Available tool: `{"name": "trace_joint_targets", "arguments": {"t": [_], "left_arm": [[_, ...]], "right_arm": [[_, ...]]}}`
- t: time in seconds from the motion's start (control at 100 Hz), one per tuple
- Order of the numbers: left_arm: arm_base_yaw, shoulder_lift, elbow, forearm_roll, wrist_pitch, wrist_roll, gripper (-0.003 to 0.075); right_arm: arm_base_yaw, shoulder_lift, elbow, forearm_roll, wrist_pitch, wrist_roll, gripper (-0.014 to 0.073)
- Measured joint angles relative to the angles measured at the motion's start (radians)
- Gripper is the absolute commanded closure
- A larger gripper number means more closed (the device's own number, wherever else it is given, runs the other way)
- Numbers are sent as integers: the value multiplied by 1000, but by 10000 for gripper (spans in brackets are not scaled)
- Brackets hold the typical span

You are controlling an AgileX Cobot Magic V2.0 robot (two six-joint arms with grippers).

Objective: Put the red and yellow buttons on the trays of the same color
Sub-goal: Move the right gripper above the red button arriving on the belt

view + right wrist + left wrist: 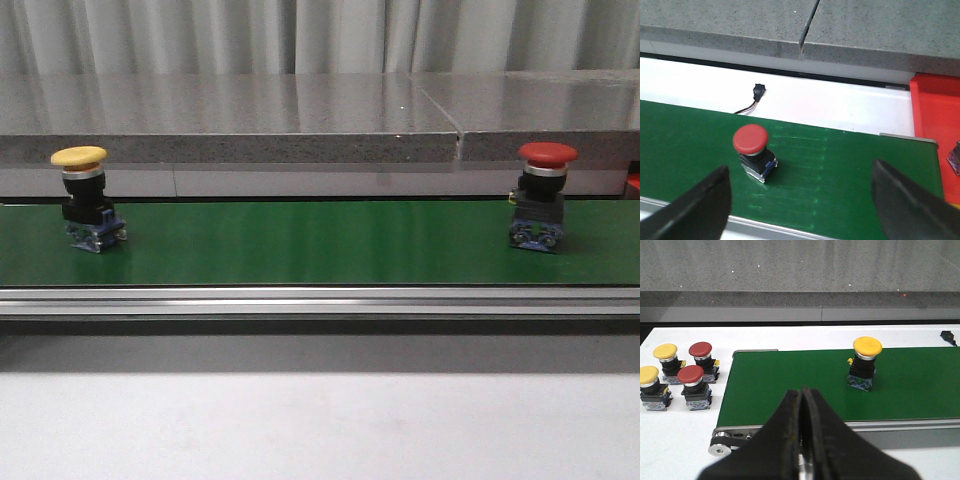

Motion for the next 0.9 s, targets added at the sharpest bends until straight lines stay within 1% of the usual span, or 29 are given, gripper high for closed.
{"name": "trace_joint_targets", "arguments": {"t": [0.12, 0.19, 0.34, 0.45, 0.75, 0.9], "left_arm": [[0, 0, 0, 0, 0, 0, 739], [0, 0, 0, 0, 0, 0, 739], [0, 0, 0, 0, 0, 0, 739], [0, 0, 0, 0, 0, 0, 739], [0, 0, 0, -1, 1, 0, 739], [0, 0, 0, -1, 1, 0, 739]], "right_arm": [[0, 4, 0, 0, 0, 0, -41], [0, 30, -14, 0, 27, 0, -41], [0, 149, -84, 0, 140, 0, -41], [0, 251, -139, 0, 188, 0, -41], [0, 476, -229, -2, 204, -27, -41], [0, 561, -247, -2, 166, -41, -41]]}}
